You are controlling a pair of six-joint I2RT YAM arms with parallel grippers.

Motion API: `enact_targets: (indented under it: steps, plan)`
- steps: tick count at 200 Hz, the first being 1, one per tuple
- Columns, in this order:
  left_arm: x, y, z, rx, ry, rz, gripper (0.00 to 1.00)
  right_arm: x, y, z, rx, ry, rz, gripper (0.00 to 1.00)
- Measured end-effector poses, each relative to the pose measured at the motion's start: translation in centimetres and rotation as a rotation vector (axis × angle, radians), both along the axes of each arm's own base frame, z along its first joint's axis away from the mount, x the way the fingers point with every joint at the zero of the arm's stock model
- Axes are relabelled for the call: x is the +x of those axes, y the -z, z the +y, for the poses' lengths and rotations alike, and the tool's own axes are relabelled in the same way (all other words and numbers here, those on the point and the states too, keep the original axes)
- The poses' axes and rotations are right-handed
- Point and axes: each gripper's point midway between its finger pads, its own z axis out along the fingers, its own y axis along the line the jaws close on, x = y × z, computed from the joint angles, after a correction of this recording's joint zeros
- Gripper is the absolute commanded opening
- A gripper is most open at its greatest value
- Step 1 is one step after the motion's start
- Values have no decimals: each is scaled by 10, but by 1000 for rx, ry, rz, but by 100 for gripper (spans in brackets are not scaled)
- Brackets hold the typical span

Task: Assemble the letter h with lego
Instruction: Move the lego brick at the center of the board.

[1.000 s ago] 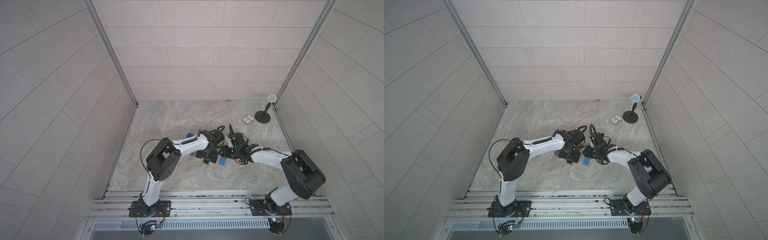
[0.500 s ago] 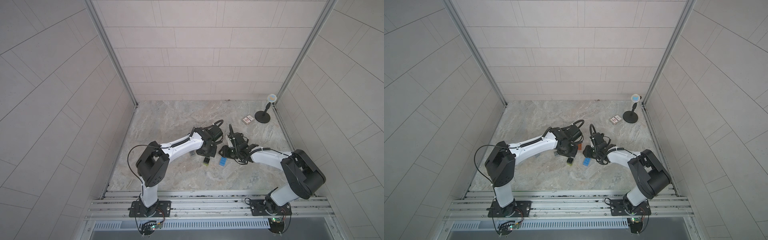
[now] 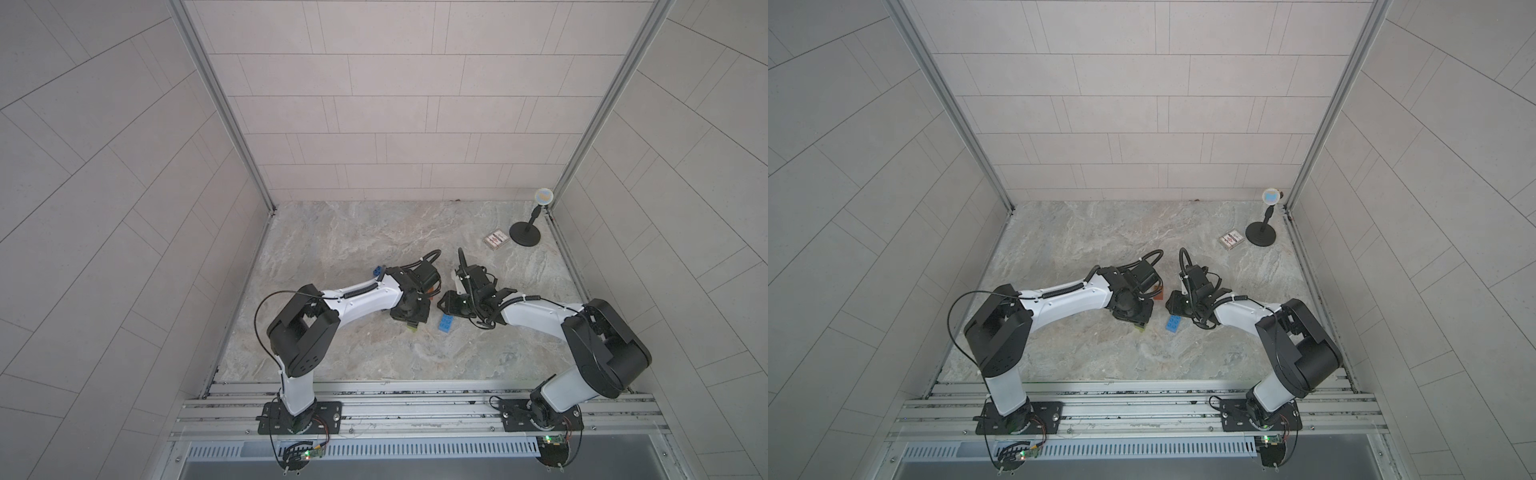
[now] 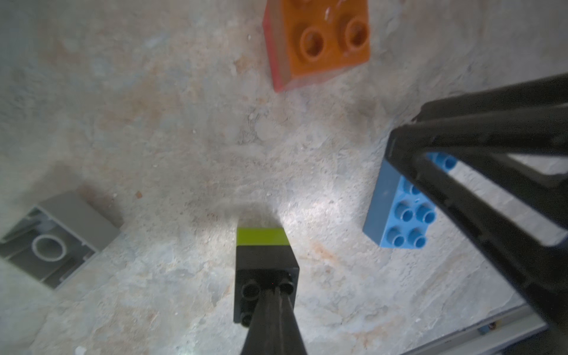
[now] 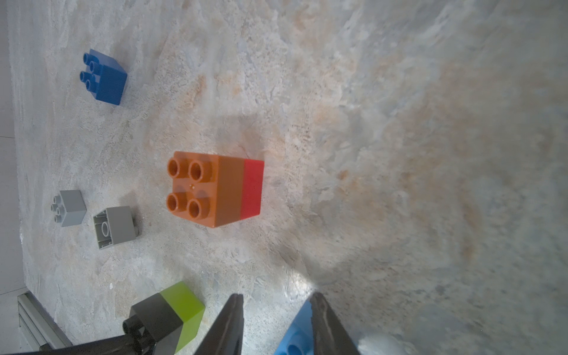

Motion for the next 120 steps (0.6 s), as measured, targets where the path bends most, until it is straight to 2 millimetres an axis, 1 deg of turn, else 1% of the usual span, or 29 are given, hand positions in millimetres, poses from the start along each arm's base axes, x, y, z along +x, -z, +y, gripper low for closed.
enact_targets:
  steps: [35,50,66,86,99,120]
  plan:
    - [6,1,-11,-64,-24,-50,0,0,1,-2,-8,5,2,41]
    - [9,1,-13,-81,-30,-66,3,1,0,-4,-18,12,-4,42]
    - [12,0,-14,-84,-40,-84,4,1,-4,-7,-28,22,-15,45]
    - [18,-1,-12,-76,-60,-107,5,0,-17,-13,-47,35,-47,51]
    - [24,-1,-10,-72,-83,-125,7,-1,-24,-18,-78,38,-58,57]
    - [40,0,4,-52,-143,-158,7,-5,-34,-21,-129,27,-51,59]
